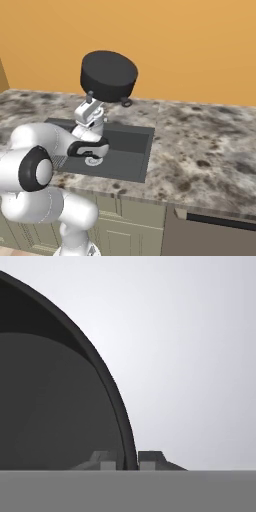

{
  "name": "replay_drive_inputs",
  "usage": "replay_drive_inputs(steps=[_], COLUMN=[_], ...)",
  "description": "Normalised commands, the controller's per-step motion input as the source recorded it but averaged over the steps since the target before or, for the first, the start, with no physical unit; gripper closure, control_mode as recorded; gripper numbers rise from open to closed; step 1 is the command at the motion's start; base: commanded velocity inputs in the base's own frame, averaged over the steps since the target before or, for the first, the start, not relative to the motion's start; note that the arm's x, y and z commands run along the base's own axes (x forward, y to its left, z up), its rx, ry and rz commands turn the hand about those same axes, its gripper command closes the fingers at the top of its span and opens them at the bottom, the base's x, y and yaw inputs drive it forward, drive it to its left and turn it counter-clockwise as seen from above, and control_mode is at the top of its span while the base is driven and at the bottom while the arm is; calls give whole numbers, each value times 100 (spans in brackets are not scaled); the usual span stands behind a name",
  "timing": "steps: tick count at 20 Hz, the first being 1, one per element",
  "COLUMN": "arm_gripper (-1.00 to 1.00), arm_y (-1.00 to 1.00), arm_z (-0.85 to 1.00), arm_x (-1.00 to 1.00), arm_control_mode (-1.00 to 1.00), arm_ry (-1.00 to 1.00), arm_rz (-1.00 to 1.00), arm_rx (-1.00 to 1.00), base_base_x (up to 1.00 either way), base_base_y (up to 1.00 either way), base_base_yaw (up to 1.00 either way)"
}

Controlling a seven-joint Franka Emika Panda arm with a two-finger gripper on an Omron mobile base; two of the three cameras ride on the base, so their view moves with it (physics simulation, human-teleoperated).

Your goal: Dump the carrot from the pot into the sink. Then turn on the water and wash the carrot. Then turn off the water and put the carrot back in the pot.

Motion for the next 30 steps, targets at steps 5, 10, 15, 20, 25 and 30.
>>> replay_drive_inputs(steps=[5,10,15,20,25,30], arm_gripper=[100,100,100,100,100,100], arm_y=[16,4,8,22,12,4], arm_z=[0,0,0,0,-20,-26], arm_x=[-12,-35,-27,-2,18,35], arm_control_mode=[-100,-100,-100,-100,-100,-100], arm_ry=[-2,-6,-4,1,1,0], arm_rz=[0,0,1,1,3,5], arm_rx=[-8,-2,0,0,0,0], base_base_x=[0,0,0,0,0,0], base_base_y=[0,0,0,0,0,0], base_base_yaw=[0,0,0,0,0,0])
